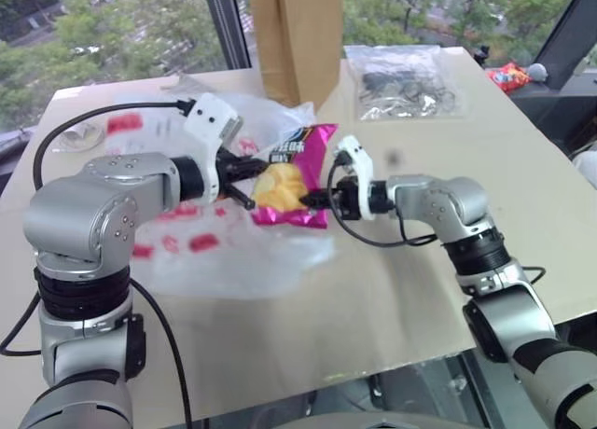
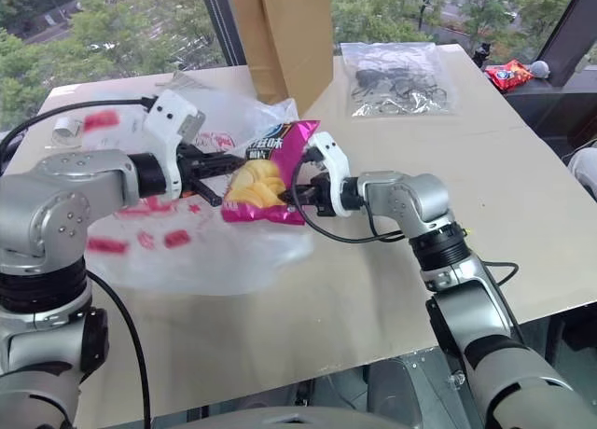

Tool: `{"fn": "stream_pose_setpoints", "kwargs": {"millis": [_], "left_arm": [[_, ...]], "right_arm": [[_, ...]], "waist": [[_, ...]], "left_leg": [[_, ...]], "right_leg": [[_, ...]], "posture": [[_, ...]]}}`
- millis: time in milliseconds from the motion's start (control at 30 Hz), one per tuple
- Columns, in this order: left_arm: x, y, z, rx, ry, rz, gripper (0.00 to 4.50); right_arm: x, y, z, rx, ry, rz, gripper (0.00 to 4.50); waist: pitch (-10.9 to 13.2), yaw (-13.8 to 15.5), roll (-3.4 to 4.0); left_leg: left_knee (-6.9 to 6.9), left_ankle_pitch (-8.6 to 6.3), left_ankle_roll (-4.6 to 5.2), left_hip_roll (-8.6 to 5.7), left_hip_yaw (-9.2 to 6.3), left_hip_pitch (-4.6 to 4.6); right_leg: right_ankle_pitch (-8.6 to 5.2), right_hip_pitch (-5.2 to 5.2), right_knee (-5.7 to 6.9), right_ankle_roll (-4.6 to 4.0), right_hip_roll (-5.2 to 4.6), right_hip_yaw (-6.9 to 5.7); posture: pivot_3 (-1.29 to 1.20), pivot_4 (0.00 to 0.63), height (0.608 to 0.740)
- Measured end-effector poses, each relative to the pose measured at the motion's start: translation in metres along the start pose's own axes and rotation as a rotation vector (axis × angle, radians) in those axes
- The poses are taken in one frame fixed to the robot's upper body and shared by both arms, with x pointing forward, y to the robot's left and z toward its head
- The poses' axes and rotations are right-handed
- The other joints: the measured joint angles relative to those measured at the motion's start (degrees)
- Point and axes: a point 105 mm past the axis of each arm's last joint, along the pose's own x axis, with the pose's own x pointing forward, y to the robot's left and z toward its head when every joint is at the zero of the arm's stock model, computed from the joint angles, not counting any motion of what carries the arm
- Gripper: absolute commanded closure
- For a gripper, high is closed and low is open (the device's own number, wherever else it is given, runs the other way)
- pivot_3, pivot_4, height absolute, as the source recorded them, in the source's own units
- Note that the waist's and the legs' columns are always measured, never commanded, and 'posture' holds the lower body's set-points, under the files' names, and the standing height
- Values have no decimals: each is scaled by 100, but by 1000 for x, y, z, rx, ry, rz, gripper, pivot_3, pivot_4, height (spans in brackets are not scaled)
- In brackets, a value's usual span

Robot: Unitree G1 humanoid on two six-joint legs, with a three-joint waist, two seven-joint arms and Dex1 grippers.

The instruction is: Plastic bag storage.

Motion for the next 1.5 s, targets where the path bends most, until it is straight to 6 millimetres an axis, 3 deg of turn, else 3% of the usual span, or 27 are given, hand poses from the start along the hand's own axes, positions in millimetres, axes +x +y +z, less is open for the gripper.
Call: {"fn": "stream_pose_setpoints", "kwargs": {"millis": [100, 233, 367, 567, 667, 800, 900, 967, 1033, 1133, 1167, 1333, 1500], "left_arm": [[8, -2, 6, -31, -22, -4, 4500], [15, 1, 10, -64, -43, 14, 4500], [17, 7, 13, -68, -68, 42, 4500], [13, 10, 16, -92, -103, 63, 4500], [18, -8, 20, -101, -132, -5, 4500], [17, -8, 21, -108, -144, 11, 4500], [18, -9, 21, -114, -148, 14, 4500], [20, -9, 23, -118, -163, 15, 4500], [21, -7, 25, -119, -177, 24, 4500], [20, -1, 28, -121, -207, 55, 4500], [20, 2, 27, -125, -210, 66, 4500], [27, 3, 27, -145, -232, 64, 4500], [37, 8, 24, -159, -236, 69, 4500]], "right_arm": [[14, 11, 0, -52, 2, 31, 4467], [37, 33, -20, -149, 94, 118, 4467], [41, 44, -31, -204, 142, 212, 4467], [34, 28, -35, -247, 155, 193, 4467], [60, 14, -33, -223, 111, 106, 4467], [83, 4, -34, -245, 69, 50, 4467], [89, 1, -37, -254, 59, 52, 3647], [82, 3, -34, -257, 42, 106, 2490], [66, 2, -28, -280, 11, 123, 1677], [20, -11, -12, -336, -51, 36, 327], [11, -14, -8, -344, -64, 11, 68], [-28, 0, 13, -396, -154, -90, 68], [-102, 1, 10, -401, -180, -318, 68]], "waist": [[0, -10, 0], [1, -36, 1], [1, -22, 1], [0, -15, 1], [1, -56, 2], [1, -139, 2], [1, -144, 3], [2, -144, 4], [3, -130, 5], [4, -91, 6], [3, -93, 6], [4, -113, 8], [4, 81, 8]], "left_leg": [[-1, 0, -1, -1, 0, 1], [-2, 0, -2, -1, 0, 2], [0, 0, -2, -3, -2, 2], [1, 1, -3, -4, -7, 2], [-2, 3, -7, -1, -5, 7], [-3, 3, -8, -5, -7, 9], [-3, 3, -8, -6, -9, 8], [-3, 3, -8, -5, -15, 6], [-1, 3, -8, -6, -22, 0], [2, 3, -8, -8, -28, -4], [1, 3, -8, -8, -28, -3], [-5, 3, -9, -7, -29, 4], [3, 3, -7, -21, -36, -4]], "right_leg": [[0, 0, 0, 0, 0, 1], [0, -2, 1, 0, 2, 3], [0, -1, 0, 0, 0, 2], [0, 0, 0, 0, 0, -3], [0, -2, 4, -1, 4, 4], [0, -1, 4, -1, 2, 6], [0, 0, 2, -1, 1, 5], [0, 0, 0, -1, 1, 0], [0, 0, -2, -1, -1, -5], [0, -1, -4, 0, -4, -10], [0, -1, -4, 0, -2, -9], [0, -5, 1, -1, 3, 3], [1, -1, -6, 0, -8, -1]], "posture": [[0, 150, 740], [0, 150, 740], [0, 150, 740], [0, 150, 740], [0, 150, 740], [0, 150, 740], [0, 150, 740], [0, 150, 740], [0, 150, 740], [0, 150, 740], [0, 150, 740], [0, 150, 740], [0, 150, 740]]}}
